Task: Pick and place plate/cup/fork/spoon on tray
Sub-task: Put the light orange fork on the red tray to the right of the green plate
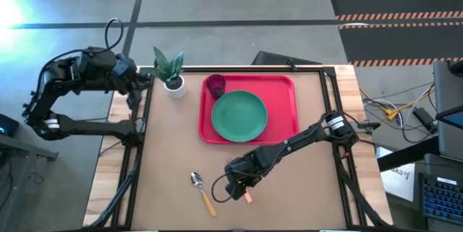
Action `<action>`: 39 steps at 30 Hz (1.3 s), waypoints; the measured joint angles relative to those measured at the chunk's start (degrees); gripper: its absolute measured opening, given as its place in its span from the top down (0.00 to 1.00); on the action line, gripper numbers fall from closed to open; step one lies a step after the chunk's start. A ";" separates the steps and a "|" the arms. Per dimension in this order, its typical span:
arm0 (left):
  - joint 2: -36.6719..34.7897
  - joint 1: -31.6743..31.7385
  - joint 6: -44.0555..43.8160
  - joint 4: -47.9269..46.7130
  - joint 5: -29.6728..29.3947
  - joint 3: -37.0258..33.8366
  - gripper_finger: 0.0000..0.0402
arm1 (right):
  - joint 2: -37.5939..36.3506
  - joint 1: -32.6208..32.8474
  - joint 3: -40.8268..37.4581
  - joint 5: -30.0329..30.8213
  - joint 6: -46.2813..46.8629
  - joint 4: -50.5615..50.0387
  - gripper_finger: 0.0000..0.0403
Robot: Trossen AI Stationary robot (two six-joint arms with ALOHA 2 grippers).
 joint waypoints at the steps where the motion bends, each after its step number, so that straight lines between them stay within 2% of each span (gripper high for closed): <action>1: 0.00 -0.01 0.01 0.00 0.00 0.00 0.80 | 0.01 0.05 0.00 0.02 -0.92 -0.04 0.43; 5: 0.22 0.00 -0.09 0.00 0.00 0.00 0.80 | 0.04 0.11 0.00 0.48 -3.70 -0.61 0.43; 8: 0.41 0.00 -0.14 0.00 0.02 0.01 0.80 | 0.07 0.24 0.00 3.82 -5.01 -0.59 0.43; 16: 0.31 0.00 -0.05 0.00 0.98 0.02 0.80 | 0.50 0.22 0.00 9.05 -2.61 -0.75 0.43; 20: -0.10 -0.01 -0.02 0.00 1.09 0.02 0.80 | 2.32 0.22 0.00 8.84 -1.52 -0.24 0.43; 25: -0.58 -0.01 -0.02 0.00 1.14 0.02 0.80 | 4.87 0.30 0.26 5.58 -1.40 1.24 0.43; 39: -0.94 -0.01 -0.02 -0.02 2.37 0.07 0.80 | 6.22 0.56 0.20 6.18 2.56 1.31 0.43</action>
